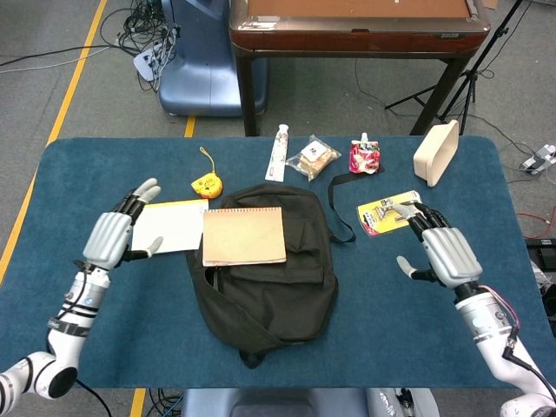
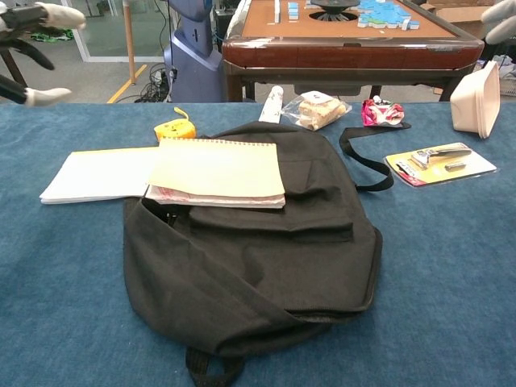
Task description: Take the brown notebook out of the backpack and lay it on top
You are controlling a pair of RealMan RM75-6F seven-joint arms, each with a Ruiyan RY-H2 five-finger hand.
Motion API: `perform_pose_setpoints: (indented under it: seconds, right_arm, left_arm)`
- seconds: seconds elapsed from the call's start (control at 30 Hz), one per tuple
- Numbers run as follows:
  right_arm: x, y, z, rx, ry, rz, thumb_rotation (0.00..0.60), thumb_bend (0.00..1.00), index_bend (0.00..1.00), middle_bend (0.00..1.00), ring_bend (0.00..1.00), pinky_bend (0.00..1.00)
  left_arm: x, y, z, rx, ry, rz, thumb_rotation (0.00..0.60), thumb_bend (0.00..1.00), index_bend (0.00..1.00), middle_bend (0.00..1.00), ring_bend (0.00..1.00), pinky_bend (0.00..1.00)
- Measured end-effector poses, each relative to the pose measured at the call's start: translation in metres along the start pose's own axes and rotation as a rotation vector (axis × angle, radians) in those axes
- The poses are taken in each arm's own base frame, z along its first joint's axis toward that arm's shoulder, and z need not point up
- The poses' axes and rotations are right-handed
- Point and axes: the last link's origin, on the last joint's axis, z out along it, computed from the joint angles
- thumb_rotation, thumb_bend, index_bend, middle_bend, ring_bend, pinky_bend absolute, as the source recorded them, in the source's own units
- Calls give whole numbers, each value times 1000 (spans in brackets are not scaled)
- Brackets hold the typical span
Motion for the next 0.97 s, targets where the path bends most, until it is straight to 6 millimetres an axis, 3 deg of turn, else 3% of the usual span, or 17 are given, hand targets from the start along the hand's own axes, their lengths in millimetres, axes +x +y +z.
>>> perform_pose_setpoints:
  seconds: [0.2,0.4,0.6,0.97]
  right_arm:
    - [-9,30,-19,-62,39,-59,600,377,220,248,115,191]
    - [-17,51,-42,-109,83,-74,600,377,226,251,115,191]
    - [-24,61,-63,-128,116,-72,600,377,226,251,115,191]
    - [-31,68,-82,-138,135,-67,600,377,226,251,115,191]
  left_arm:
    - [20,-38,-35,108,58,91,600,271,168,79,116,226]
    - [33,-62,-76,208,80,160,600,270,191,87,119,226]
    - [40,-66,-117,285,73,209,600,270,202,89,119,225]
    - [37,-58,-171,340,89,265,600,270,226,116,139,225]
